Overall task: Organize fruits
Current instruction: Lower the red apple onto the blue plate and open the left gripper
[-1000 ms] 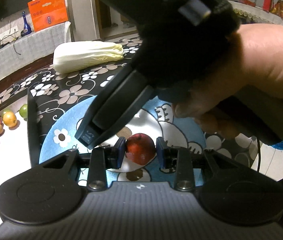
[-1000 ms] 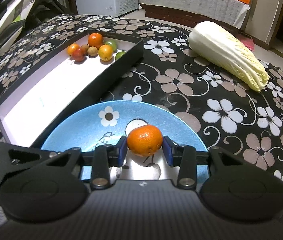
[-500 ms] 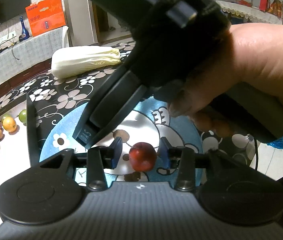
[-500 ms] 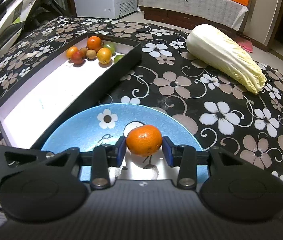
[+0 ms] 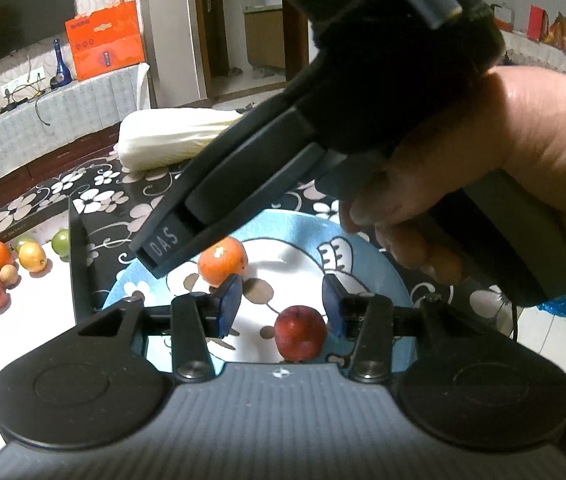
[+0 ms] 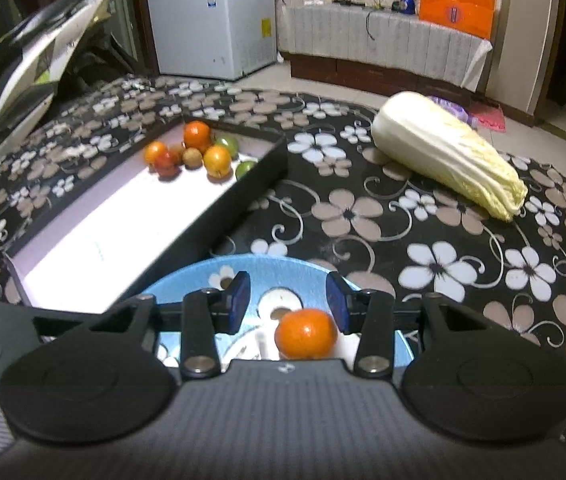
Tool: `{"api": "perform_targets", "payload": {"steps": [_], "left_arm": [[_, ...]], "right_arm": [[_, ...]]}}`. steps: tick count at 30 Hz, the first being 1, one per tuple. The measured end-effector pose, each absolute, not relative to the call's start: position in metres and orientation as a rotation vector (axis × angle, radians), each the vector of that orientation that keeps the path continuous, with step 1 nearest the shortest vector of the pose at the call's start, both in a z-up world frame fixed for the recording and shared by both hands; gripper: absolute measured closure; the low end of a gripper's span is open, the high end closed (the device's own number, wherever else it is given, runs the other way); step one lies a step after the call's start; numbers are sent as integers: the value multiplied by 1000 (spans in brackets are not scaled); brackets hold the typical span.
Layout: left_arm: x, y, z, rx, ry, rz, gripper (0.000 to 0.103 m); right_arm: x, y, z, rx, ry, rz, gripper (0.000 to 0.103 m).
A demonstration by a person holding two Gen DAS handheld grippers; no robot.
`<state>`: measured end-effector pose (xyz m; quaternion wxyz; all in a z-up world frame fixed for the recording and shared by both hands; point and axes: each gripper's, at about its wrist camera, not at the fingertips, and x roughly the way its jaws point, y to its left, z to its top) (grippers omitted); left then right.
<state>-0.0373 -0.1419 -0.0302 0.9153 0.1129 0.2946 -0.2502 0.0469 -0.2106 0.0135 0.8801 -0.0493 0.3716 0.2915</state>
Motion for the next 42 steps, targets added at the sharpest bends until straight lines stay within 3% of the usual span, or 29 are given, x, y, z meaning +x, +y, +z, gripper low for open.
{"api": "perform_targets", "payload": {"steps": [42], "left_arm": [[-39, -58, 2, 127, 590, -312, 53]], "right_arm": [[61, -177, 46, 2, 660, 603, 58]]}}
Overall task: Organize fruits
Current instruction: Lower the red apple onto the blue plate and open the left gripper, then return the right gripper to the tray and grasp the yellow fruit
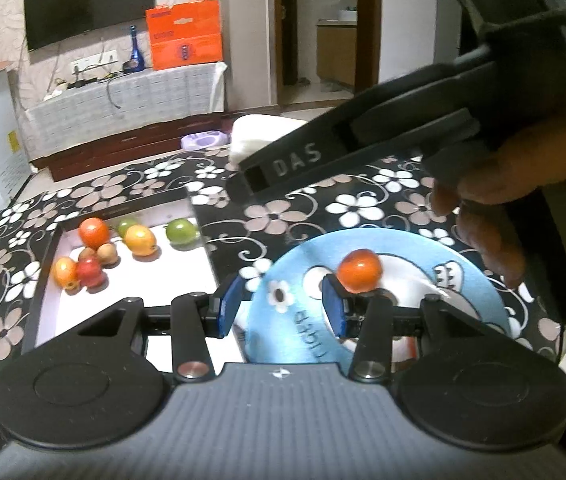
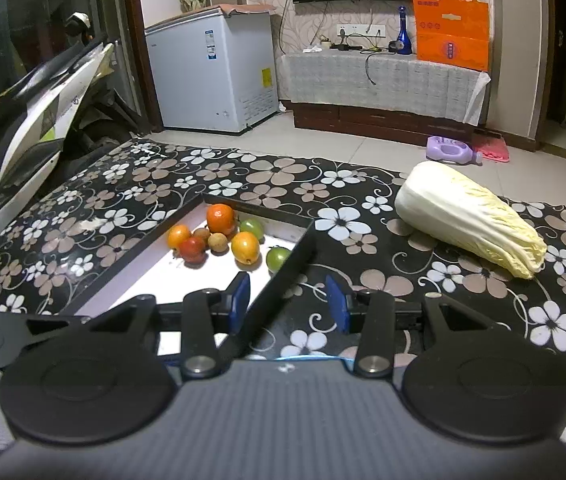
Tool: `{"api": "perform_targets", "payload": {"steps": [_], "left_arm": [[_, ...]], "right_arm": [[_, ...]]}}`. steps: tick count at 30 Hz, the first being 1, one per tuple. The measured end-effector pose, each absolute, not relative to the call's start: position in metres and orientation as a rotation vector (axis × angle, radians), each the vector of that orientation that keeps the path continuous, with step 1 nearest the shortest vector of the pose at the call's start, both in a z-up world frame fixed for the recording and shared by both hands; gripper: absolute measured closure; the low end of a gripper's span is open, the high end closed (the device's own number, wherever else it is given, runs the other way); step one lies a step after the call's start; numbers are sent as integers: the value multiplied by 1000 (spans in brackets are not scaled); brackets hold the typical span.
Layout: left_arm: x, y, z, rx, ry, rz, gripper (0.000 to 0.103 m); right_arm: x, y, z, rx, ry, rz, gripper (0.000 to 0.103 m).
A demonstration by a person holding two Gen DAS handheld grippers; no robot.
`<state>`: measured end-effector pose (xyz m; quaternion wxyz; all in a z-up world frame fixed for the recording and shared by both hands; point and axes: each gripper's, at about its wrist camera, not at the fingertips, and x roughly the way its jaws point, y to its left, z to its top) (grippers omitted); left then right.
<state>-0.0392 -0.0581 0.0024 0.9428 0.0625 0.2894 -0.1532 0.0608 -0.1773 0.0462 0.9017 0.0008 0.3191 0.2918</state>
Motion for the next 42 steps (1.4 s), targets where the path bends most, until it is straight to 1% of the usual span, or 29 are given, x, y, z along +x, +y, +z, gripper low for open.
{"api": "perform_targets", "payload": {"steps": [24, 42], "left_arm": [[-20, -5, -4, 98, 626, -170, 53], [-16, 14, -9, 95, 637, -124, 53]], "right_arm": [[73, -123, 41, -25, 688, 641, 58], [84, -87, 18, -120, 724, 633, 60]]}}
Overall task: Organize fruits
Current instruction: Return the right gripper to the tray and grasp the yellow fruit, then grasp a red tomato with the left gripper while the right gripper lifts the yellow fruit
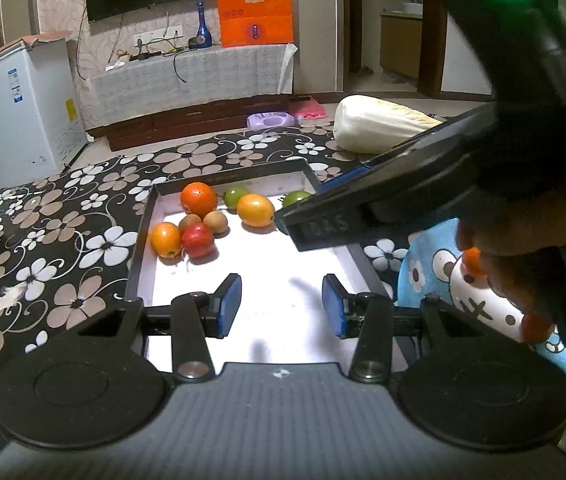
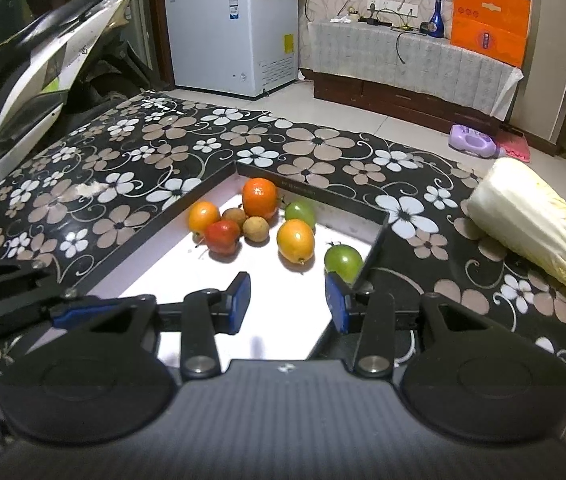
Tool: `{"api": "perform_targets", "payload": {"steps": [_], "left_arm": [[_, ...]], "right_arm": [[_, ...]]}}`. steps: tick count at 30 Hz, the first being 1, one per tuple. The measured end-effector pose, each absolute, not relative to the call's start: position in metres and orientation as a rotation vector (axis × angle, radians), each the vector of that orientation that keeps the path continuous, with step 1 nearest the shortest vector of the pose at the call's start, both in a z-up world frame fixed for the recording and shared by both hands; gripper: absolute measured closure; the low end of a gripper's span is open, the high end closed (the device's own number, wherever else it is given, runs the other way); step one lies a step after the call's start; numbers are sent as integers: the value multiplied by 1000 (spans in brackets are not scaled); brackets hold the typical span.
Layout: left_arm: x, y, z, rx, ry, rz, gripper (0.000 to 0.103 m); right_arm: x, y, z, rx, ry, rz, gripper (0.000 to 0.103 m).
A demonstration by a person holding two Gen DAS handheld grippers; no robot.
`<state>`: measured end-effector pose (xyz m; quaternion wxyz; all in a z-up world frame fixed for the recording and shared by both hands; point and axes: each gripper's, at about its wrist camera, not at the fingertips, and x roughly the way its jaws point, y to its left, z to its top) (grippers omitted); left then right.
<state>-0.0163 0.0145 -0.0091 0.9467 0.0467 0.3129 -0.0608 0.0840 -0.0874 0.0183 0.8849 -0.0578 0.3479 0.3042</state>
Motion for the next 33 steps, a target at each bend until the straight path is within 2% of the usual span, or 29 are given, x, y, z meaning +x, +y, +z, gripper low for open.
{"api": "perform_targets", "payload": {"steps": [24, 27, 33], "left_arm": [[3, 43, -13, 67, 681, -68, 53], [5, 45, -15, 72, 683, -65, 53], [14, 48, -16, 76, 679, -35, 53]], "right_arm": [[138, -36, -19, -163, 796, 555, 61], [144, -32, -22, -172, 809, 553, 68], [140, -28, -19, -168, 809, 566, 68]]}}
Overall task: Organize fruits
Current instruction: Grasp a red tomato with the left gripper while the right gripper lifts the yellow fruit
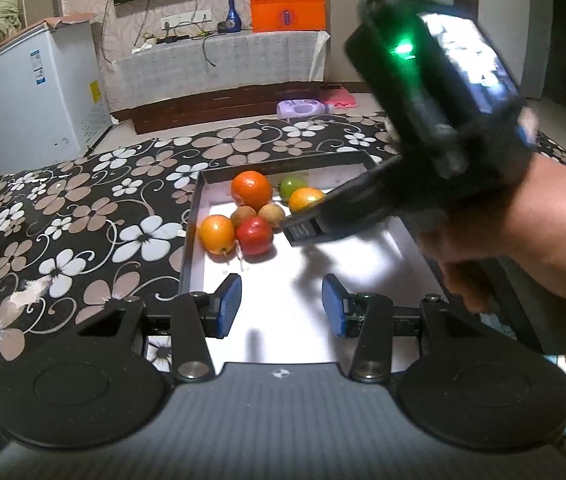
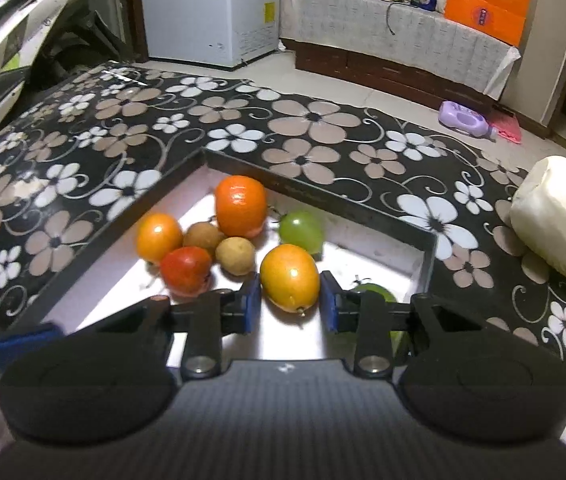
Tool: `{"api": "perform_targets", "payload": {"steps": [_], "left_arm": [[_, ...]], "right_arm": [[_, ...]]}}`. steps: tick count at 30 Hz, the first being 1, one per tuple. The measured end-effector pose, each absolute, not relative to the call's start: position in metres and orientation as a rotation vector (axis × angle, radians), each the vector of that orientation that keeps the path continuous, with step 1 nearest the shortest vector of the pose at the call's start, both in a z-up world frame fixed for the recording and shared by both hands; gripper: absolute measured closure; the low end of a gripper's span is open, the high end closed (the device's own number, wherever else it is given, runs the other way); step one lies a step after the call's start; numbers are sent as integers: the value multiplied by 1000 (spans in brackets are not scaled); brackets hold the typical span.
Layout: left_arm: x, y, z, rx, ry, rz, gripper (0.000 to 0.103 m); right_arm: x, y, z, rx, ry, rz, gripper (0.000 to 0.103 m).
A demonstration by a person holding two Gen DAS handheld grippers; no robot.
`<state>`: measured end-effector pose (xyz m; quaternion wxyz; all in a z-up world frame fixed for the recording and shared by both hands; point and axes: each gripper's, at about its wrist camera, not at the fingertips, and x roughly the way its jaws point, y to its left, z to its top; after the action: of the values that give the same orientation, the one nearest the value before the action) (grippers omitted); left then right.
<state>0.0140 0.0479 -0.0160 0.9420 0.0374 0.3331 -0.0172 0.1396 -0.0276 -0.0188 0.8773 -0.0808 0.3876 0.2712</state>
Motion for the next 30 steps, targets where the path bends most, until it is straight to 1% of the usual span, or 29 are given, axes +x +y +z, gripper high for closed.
{"api": "perform_targets", "payload": {"steps": [5, 12, 18, 30], "left_arm": [[26, 49, -16, 69, 674, -16, 53], [46, 52, -21, 42, 696, -4, 52], [66, 64, -24, -59, 736, 6, 54], [99, 62, -39, -60, 784, 60, 55]], "right_arm": [[125, -34, 0, -168, 767, 595, 68], [115, -66, 24, -84, 730, 621, 68], [108, -89, 32, -45, 724, 624, 68], [102, -126, 41, 16, 701, 613, 68]]}}
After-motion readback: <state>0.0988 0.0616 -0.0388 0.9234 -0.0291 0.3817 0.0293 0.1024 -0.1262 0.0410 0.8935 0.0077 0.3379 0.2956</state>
